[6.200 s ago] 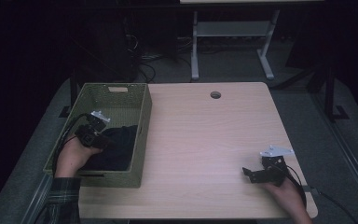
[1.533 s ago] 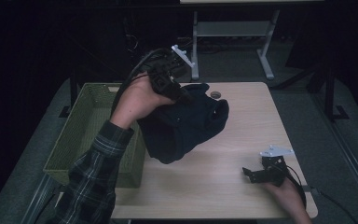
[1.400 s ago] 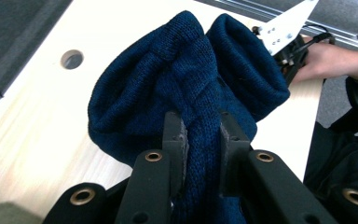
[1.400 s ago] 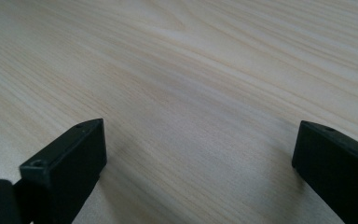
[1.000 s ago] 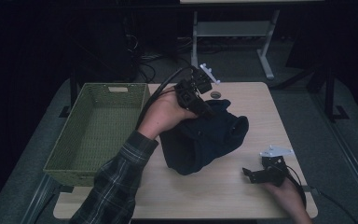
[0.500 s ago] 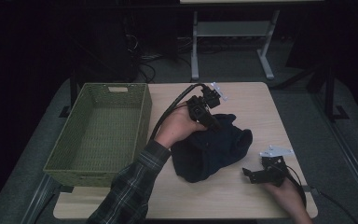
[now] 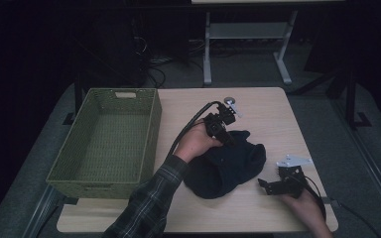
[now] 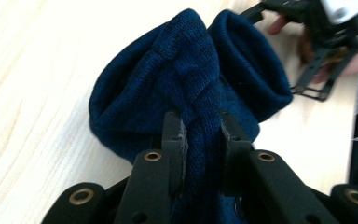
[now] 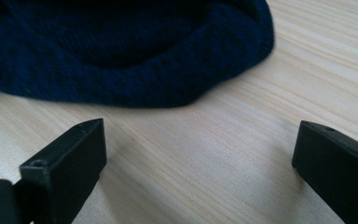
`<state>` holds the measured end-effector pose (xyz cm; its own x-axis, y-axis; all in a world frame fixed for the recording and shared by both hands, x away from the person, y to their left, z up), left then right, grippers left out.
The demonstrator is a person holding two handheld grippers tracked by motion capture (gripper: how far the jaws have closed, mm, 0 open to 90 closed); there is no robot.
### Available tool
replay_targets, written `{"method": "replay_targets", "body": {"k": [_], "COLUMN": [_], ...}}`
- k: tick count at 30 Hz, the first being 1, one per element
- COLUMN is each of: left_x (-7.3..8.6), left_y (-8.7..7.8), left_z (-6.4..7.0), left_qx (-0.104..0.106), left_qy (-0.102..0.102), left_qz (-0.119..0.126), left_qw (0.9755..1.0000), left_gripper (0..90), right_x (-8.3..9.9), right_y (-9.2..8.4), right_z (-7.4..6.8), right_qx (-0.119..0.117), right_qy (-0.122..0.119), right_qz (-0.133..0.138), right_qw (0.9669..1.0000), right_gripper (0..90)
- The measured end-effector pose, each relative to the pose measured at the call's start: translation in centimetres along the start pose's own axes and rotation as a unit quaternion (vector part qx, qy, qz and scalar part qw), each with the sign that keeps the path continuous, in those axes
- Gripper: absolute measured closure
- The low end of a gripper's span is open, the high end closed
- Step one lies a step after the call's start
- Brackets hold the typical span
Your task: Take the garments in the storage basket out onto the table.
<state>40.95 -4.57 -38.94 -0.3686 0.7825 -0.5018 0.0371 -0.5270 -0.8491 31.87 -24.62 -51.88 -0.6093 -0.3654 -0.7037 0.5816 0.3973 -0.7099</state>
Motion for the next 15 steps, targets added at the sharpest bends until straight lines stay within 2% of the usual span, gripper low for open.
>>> {"method": "replay_targets", "body": {"k": [6,15], "left_x": [0.5,1.4], "left_y": [1.6,4.1], "left_z": [-0.9,-2.9], "left_qx": [-0.008,-0.026], "left_qy": [-0.008,-0.023], "left_qz": [-0.002,-0.019], "left_qw": [0.9999,0.9992], "left_gripper": [75.5,74.7], "right_x": [0.0,0.0], "right_y": [0.0,0.0], "right_z": [0.0,0.0], "right_qx": [-0.001,-0.001], "right_qy": [0.000,-0.001], "right_qz": [0.000,0.002], "right_qw": [1.0000,1.0000], "right_gripper": [2.3,2.3]}}
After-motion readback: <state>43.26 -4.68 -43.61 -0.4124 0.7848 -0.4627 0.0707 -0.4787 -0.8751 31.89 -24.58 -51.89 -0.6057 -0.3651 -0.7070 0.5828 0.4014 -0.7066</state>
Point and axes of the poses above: each handheld gripper's, and its own axes: y roughly forward along the jaws, x roughly out of its underside, z roughly to its right, the point moved 5 cm from there along y, roughly forward along the jaws
